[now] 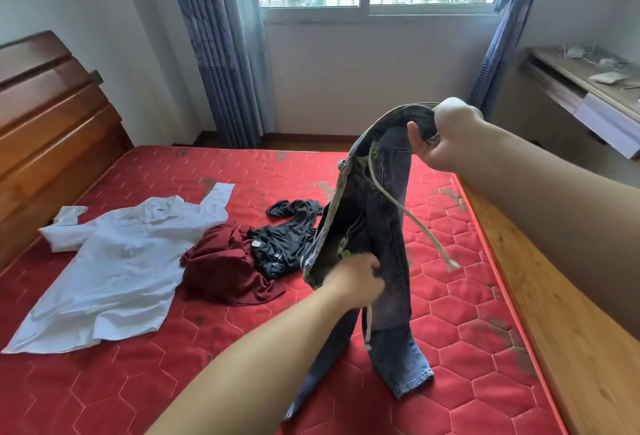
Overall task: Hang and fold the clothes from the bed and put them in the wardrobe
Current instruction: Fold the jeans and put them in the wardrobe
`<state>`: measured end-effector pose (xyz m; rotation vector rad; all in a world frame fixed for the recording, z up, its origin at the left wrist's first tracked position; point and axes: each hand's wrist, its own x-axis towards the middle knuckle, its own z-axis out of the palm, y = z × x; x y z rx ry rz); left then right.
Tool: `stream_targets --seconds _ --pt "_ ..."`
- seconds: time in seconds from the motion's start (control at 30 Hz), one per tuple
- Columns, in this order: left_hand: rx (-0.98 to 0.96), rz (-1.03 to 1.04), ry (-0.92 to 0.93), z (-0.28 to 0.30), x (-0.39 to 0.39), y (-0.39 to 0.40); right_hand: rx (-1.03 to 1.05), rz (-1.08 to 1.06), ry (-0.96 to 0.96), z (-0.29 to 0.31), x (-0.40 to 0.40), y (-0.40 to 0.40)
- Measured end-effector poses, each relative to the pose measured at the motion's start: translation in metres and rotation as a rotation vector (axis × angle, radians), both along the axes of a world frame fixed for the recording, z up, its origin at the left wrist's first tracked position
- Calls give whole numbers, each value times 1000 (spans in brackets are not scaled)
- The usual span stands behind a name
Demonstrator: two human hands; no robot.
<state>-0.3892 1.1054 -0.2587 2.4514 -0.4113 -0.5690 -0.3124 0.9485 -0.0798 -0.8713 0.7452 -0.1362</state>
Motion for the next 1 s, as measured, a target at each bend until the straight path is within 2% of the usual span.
stream_targets --seconds 0.07,0.13,0.17,0.27,0.37,0.43,0.5,0.57,0.6,0.63,0.77,0.87,0.93,1.0 --pt "12 172 -175 -5 11 17 -20 31 -23 1 -4 1" --pt "146 197 -244 -11 18 30 -115 88 18 -3 -1 -5" --pt "208 179 -255 -14 21 35 -177 82 37 -3 -6 -5" --pt "323 129 -234 -23 28 47 -79 -29 48 2 -6 -8" --pt "506 -26 -184 -28 29 52 -263 -20 59 0 -2 -13" --pt "656 -102 -295 -28 30 57 -343 111 -19 -26 26 -51" --pt "720 -119 -444 -24 36 67 -453 171 -37 -15 16 -45" --pt "628 -84 -503 -12 45 77 -596 52 -115 14 -19 -18" --pt "539 -46 -500 -1 50 81 -611 -55 -75 21 -21 -16" --pt "449 -9 -497 11 56 83 -658 -69 -38 20 -22 -18" --pt "268 7 -608 63 75 82 -869 -25 20 11 -26 -20" --pt "176 12 -717 86 79 79 -922 34 28 7 -33 -24" --pt "64 43 -661 96 84 77 -866 49 -23 7 -35 -29" --pt "-82 64 -488 104 89 77 -814 42 -74 7 -36 -35"
